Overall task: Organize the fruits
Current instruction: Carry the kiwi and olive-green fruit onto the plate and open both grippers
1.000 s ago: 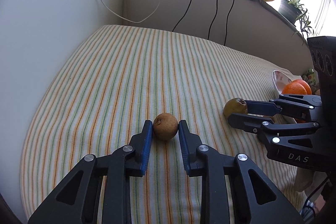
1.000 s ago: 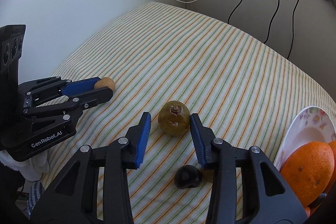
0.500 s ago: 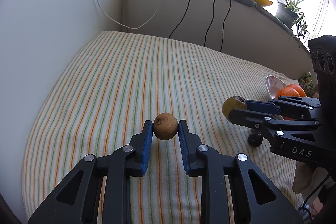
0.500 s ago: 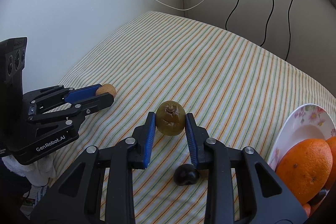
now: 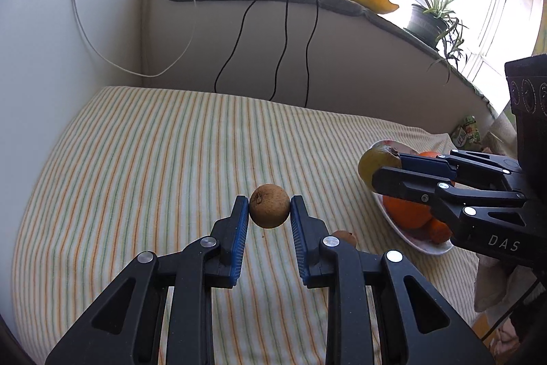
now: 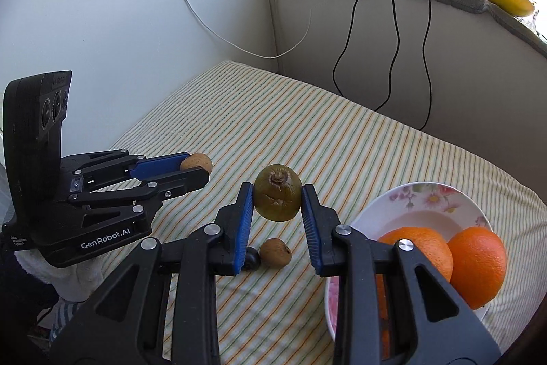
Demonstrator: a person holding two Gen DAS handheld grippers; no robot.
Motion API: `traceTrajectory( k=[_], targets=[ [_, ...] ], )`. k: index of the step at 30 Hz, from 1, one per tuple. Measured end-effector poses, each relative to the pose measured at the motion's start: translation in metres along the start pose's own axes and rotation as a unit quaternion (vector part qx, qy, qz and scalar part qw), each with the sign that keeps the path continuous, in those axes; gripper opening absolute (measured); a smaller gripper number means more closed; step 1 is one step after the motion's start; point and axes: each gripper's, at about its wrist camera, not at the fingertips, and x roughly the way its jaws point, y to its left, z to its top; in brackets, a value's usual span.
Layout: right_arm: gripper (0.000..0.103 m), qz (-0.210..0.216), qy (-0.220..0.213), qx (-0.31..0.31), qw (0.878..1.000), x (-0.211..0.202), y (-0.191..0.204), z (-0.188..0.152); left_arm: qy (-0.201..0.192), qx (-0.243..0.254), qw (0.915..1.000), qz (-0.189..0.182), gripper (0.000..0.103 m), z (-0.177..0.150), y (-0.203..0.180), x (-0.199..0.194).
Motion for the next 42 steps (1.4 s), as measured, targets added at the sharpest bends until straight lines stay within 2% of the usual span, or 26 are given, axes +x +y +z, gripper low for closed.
traceTrajectory(
  k=[11, 19, 27, 37, 42],
  targets=[
    [0.03, -0.041, -0.013, 0.047, 0.998, -0.031, -0.069, -0.005, 0.007, 0.023, 0.9984, -0.052, 0.023, 0.024, -0.053, 0.027],
    [0.03, -0.052, -0.01, 0.072, 0.996, -0.038, -0.107, -0.012, 0.018, 0.038, 0.9963, -0.075, 0.023, 0.042, -0.086, 0.052],
    [0.03, -0.044, -0.002, 0.08, 0.996, -0.033, -0.121, -0.011, 0.03, 0.053, 0.9945, -0.085, 0.023, 0.049, -0.106, 0.071],
    [0.03, -0.041, -0.001, 0.083, 0.996, -0.027, -0.122, -0.014, 0.033, 0.069, 0.9935, -0.084, 0.024, 0.051, -0.109, 0.071],
    [0.035, -0.047, 0.0, 0.083, 0.995, -0.025, -0.123, -0.015, 0.032, 0.071, 0.9937, -0.081, 0.024, 0.051, -0.11, 0.069]
  ],
)
